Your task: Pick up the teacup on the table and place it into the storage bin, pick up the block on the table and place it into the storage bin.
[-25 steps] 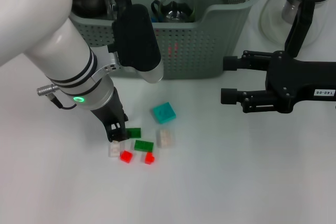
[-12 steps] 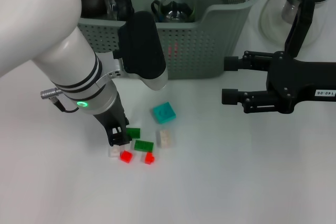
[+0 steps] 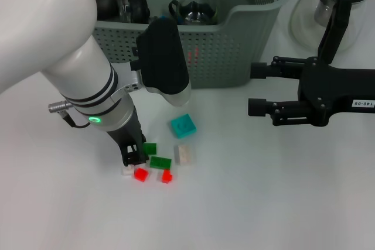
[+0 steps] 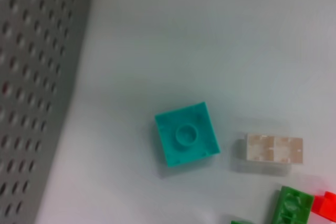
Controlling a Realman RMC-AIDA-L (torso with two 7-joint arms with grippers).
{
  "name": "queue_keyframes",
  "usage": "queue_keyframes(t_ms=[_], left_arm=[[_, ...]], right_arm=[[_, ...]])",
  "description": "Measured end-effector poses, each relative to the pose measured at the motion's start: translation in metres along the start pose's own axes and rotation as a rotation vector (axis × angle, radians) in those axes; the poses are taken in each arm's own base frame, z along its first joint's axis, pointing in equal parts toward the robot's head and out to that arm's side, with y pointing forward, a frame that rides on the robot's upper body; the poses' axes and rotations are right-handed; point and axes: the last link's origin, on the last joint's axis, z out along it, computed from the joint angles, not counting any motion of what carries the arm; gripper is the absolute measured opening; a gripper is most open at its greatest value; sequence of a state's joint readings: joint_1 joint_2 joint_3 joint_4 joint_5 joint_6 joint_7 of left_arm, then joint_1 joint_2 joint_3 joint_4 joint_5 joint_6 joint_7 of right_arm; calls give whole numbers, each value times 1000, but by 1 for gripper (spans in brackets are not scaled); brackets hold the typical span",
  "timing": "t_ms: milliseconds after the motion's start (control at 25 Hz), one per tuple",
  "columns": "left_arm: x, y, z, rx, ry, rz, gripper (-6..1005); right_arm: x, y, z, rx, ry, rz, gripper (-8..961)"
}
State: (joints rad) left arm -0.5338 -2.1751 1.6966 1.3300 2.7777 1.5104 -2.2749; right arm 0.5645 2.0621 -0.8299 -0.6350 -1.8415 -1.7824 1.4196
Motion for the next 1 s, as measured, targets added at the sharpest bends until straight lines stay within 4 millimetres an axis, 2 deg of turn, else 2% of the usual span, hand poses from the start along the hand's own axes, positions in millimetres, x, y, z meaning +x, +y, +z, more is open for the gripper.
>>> queue_keyframes(t_ms=[240,440,800,1000], left_arm=[[0,-1,-1,6,4,0,308],[0,-1,-1,7,3,1,127],[0,-4,-5,21,13,-6,126],[-4,-13,-16,37,51,-40,126]], right_arm=[[0,0,0,1,-2,0,850],[-1,0,0,-1,-3,-1,850],[-4,-1,2,-5,-2,-7,851],[-5,-2,2,-4,-2,-9,851]])
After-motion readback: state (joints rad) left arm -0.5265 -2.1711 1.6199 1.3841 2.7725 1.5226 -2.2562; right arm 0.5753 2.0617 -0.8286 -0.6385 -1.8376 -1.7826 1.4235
